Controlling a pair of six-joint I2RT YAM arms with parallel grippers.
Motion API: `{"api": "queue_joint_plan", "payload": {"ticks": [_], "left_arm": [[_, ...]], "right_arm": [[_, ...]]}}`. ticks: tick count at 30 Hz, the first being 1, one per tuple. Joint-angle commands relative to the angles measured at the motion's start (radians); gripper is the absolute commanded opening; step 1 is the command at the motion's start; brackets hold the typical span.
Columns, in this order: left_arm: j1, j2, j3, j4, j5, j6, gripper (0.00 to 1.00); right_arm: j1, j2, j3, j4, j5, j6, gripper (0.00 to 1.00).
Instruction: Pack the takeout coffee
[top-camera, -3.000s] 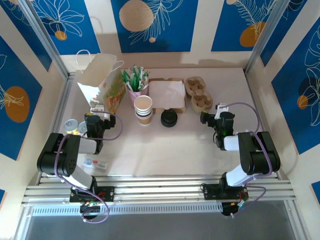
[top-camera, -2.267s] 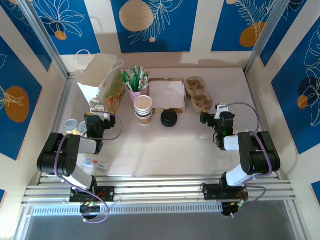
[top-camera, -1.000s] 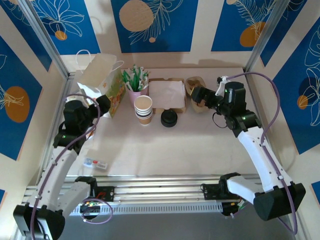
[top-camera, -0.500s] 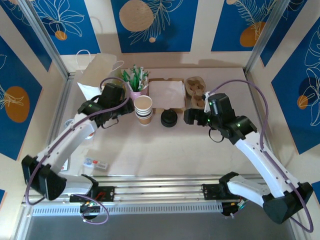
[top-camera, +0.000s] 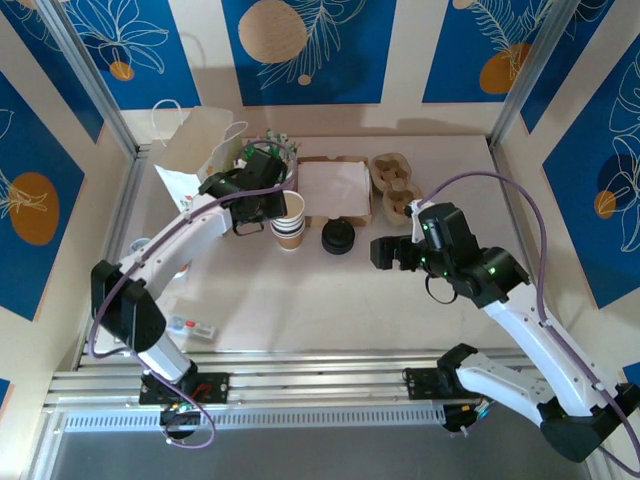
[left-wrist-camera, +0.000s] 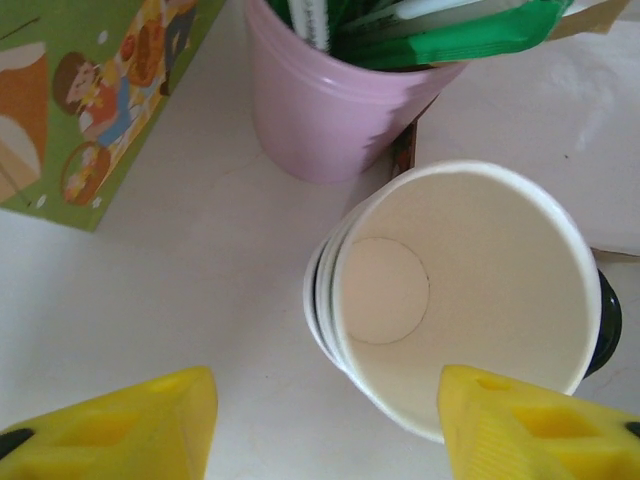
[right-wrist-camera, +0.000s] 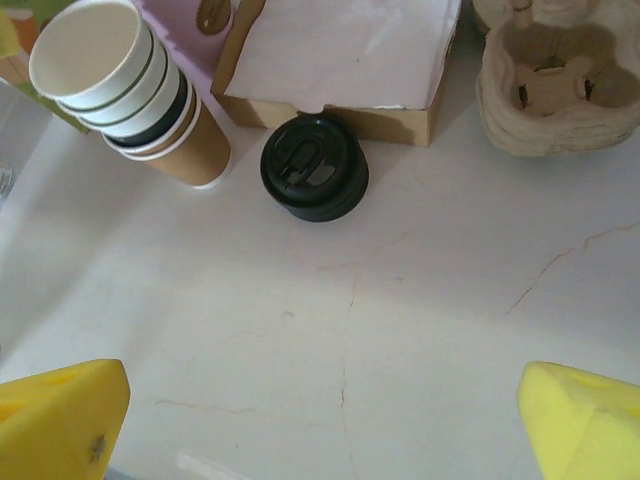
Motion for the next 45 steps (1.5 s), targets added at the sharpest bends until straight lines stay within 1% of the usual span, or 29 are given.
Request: {"api": "queue_joint_plan", "payload": {"ticks": [1,3,9,14,18,23,25,28,31,33,34,38,40,45], "left_arm": [[-0.009,0.043,0.053,-0.052,-0.003,-0.006,0.55],[-0.009,0.058,0.059,-0.052,-0.007,-0.008,0.48],[-0.009,0.08,0.065,-0.044,-0.021,-0.012,0.45],[-0.009,0.095,0.079,-0.039,-0.024,-0.011,0.33],[-0.008,0.116,0.095,-0.04,-0.013,-0.006,0.28],[-0.008,0.14,0.111,-0.045,-0.01,-0.006,0.28],[-0.008,0.146,0.113,-0.044,-0.011,-0.006,0.25],[-0.007,0.156,0.118,-0.045,-0.012,-0.008,0.2],[-0.006,0.154,0.123,-0.05,-0.023,-0.009,0.1],[-0.006,0.15,0.127,-0.051,-0.028,-0.009,0.02],[-0.005,0.149,0.129,-0.053,-0.028,-0.009,0.0],[-0.005,0.142,0.136,-0.061,-0.019,-0.014,0.0],[-0.005,0.134,0.132,-0.065,-0.015,-0.024,0.0],[-0.005,0.066,0.071,-0.029,0.002,-0.068,0.0]], "right_arm": [[0.028,-0.026,-0.011,-0.031,0.028,-0.017,1.0],[0.041,-0.035,-0.01,-0.034,0.035,-0.018,1.0],[0.069,-0.035,0.001,-0.051,0.044,-0.017,1.0],[0.099,-0.035,0.007,-0.054,0.058,-0.015,1.0],[0.118,-0.036,0.004,-0.056,0.07,-0.017,1.0],[0.133,-0.036,0.005,-0.062,0.072,-0.014,1.0],[0.138,-0.036,0.005,-0.062,0.072,-0.015,1.0],[0.144,-0.036,0.004,-0.062,0.074,-0.016,1.0],[0.15,-0.036,0.001,-0.062,0.08,-0.019,1.0],[0.152,-0.036,-0.005,-0.057,0.079,-0.021,1.0],[0.152,-0.036,-0.01,-0.051,0.079,-0.022,1.0],[0.159,-0.033,-0.045,-0.006,0.053,-0.029,1.0],[0.172,-0.039,-0.083,0.052,0.043,-0.043,1.0],[0.24,-0.056,-0.225,0.319,0.01,-0.118,0.99]]}}
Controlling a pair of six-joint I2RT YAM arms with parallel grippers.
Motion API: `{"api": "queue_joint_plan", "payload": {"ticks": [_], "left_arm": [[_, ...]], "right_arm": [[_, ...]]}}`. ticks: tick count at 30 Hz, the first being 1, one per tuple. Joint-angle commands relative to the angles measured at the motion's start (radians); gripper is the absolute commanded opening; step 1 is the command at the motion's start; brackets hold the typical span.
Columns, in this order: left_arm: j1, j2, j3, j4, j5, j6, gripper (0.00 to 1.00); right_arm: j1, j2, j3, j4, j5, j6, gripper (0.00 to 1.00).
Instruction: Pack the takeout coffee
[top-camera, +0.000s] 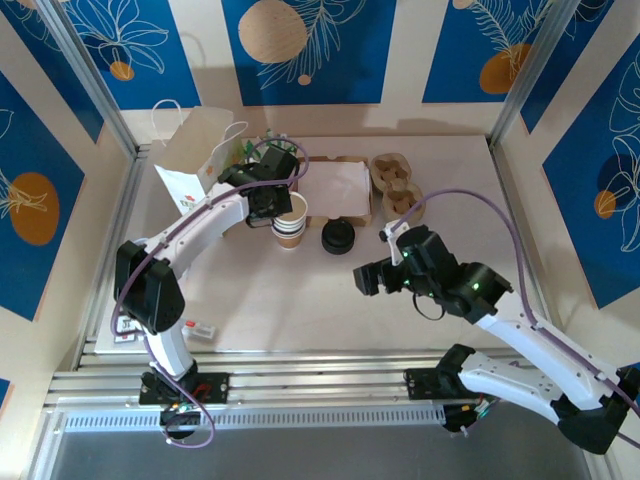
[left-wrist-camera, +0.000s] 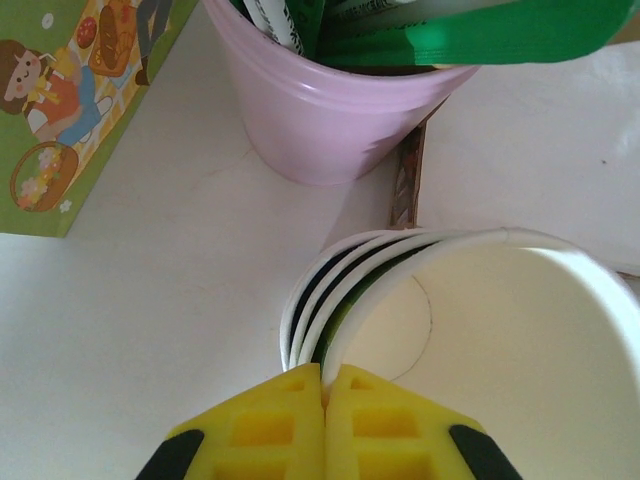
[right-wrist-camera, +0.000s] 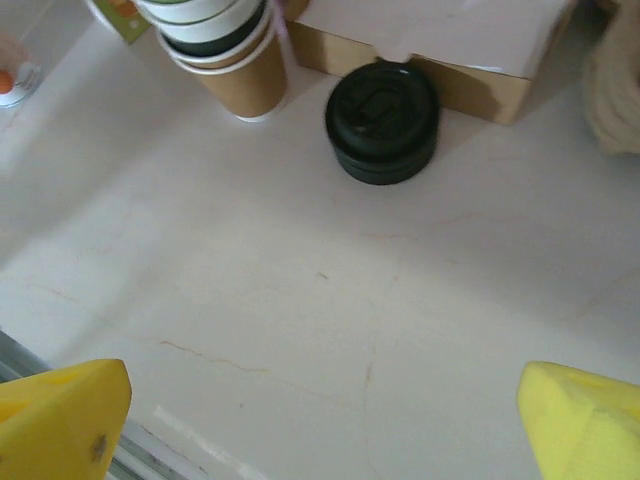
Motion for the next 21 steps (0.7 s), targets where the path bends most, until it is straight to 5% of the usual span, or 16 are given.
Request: {"api": "queue_joint_plan", "payload": {"ticks": [1,9,21], "left_arm": [[-0.003,-0.076,-0.03,0.005,0.014,-0.047,0.0],[0.003,-0.192,-0.109,0.087,0.046,-0.12,0.0],[0.024,-0.295,0.015,0.038,0.05,-0.076,0.0]], "right_arm": [[0.043,-0.008,-0.071,0.228,-0.035,-0.072,0.99],[0.074,0.113,-0.063,0.323,-0.054,-0.078,0.99],[0.05,0.17,0.059,0.123,-0.004,-0.003,0.99]]}}
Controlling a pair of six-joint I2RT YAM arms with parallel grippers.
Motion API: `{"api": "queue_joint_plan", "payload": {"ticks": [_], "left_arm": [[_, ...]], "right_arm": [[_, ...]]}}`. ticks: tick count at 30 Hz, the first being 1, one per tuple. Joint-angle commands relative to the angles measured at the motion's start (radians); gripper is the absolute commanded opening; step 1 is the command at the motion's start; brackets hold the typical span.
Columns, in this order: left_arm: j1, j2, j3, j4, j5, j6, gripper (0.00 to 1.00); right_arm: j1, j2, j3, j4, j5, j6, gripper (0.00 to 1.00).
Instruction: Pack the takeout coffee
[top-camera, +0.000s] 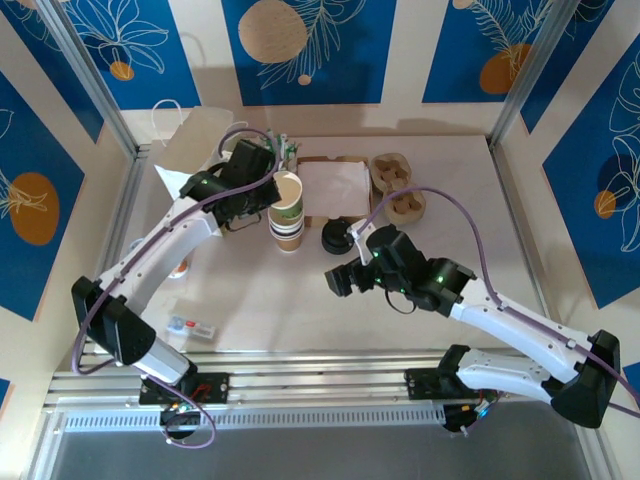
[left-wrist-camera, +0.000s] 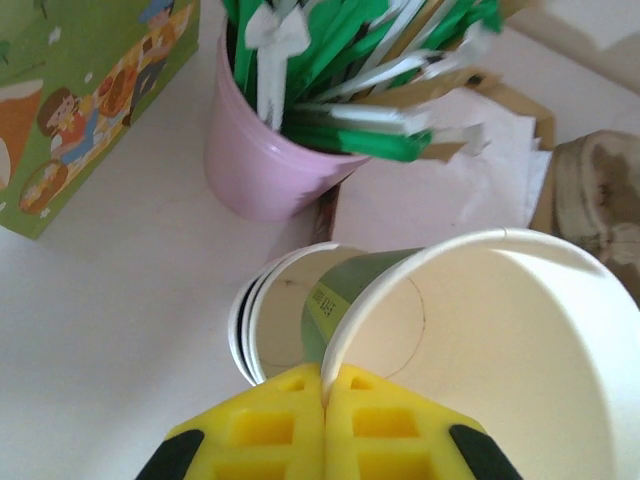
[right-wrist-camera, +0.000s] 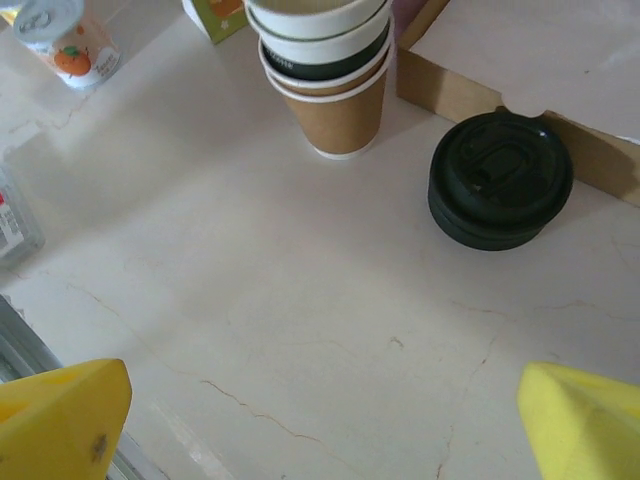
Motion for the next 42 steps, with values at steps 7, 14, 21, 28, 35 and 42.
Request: {"api": "queue_joint_plan", "payload": {"ticks": [7,14,21,28,35,42], "left_arm": [[-0.022,-0.171,0.081,-0.13,0.032,0.083,0.0],[-0.218,-0.286,-0.079,-0.201,-0.007,0.065,0.0],[-0.371,-0.365,-0.382,-0.091,-0.013,-0.05,0.0],[-0.425,-0.315,-0.582,0.12,0.048,-0.098,0.0],[-0.468,-0.178,-0.619,0.213,0.068,-0.117,0.0],[-0.488,-0.114,-0.614,0.241,0.051,-0.117,0.07]], "right_arm": [[-0.159,0.01,0.12,-0.199,-0.094,0.118,0.99],[-0.363,-0.027,0.16,-0.277,-0.175,0.155,0.99],[-0.444,0.02,0.159,-0.298,-0.224,0.173,0.99],[-0.423,0.118,0.18,-0.29,-0.21,0.178,0.99],[-0.35,0.247,0.223,-0.282,-0.137,0.164,1.0],[-0.327,0.41,0.305,-0.281,-0.131,0.138,0.98]]}}
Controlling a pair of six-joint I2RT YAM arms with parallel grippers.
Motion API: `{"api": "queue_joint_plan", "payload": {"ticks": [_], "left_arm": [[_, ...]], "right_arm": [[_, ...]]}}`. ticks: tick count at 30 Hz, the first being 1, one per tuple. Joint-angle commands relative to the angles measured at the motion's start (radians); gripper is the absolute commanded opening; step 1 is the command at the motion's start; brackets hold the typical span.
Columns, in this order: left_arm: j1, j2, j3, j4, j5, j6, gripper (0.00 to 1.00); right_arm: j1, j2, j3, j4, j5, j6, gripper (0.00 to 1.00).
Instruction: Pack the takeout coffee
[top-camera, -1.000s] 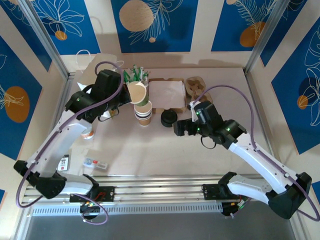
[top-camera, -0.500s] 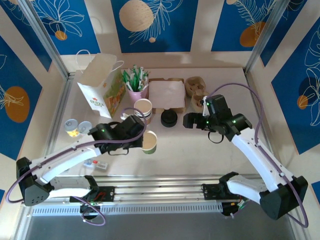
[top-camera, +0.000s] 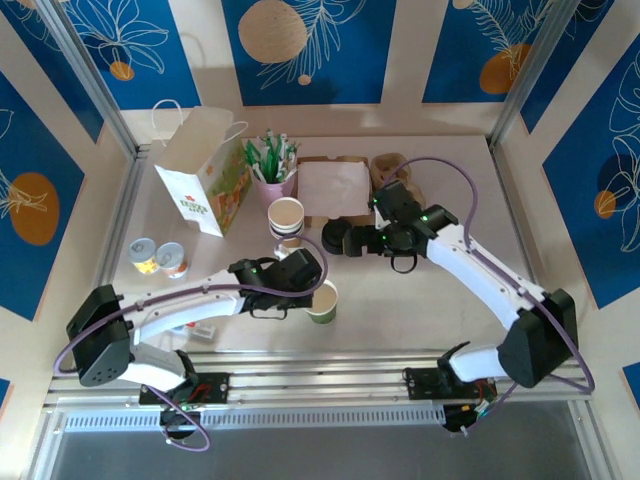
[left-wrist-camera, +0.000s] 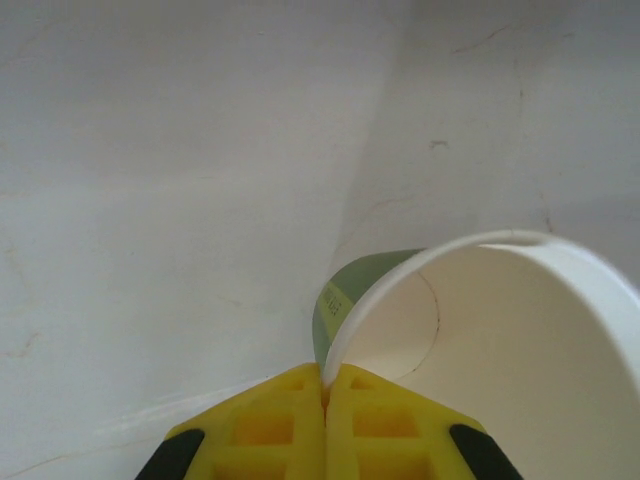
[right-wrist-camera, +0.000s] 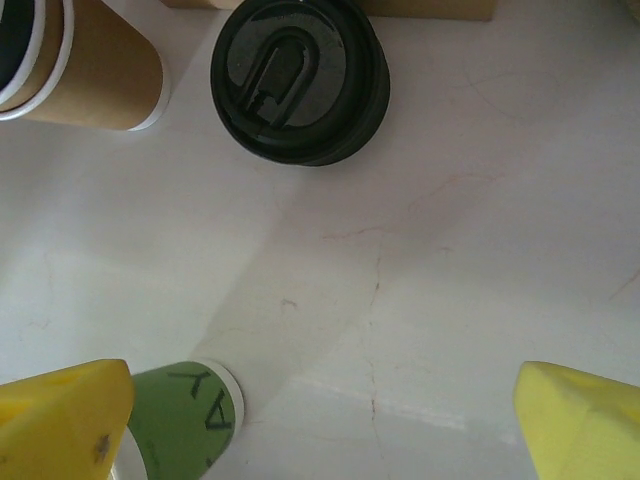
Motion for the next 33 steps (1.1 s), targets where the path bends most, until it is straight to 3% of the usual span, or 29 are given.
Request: {"api": "queue_joint_plan", "payload": {"ticks": [1,6,7,9,11,16,23,33], "left_arm": [[-0.009,0.018,-0.002,0.007,-0.003,-0.009,0.08],[-0.01,-0.029,0.02,-0.04,-0.044,0.01,0.34],[-0.01,-0.046,0.026,-0.05,-0.056,0.019,0.42],[-0.007,-0.094,0.046,-0.083,-0.095,0.037,0.66],[-0.007,-0.144,0.061,-0.1,-0.128,0.064,0.79],[-0.007,-0.324,0.046,-0.103,-0.234,0.138,0.99],[-0.003,-0.582,-0.051,-0.158,-0.366,0.179,1.0],[-0.004,-0.726,-0.117,-0.262,-0.412,0.134,1.0]], "right_arm": [[0.004,0.067,0.056,-0.003,0.016,-0.022,0.98],[0.019,0.178,0.126,-0.005,0.014,-0.033,0.97],[0.024,0.197,0.141,-0.007,0.018,-0.036,0.96],[0.033,0.234,0.169,-0.004,0.031,-0.039,0.95],[0.037,0.27,0.196,-0.004,0.032,-0.042,0.94],[0.063,0.362,0.251,0.0,0.061,-0.055,0.92],[0.07,0.447,0.29,0.027,0.084,-0.078,0.91],[0.07,0.536,0.364,0.026,0.148,-0.112,0.88]]}}
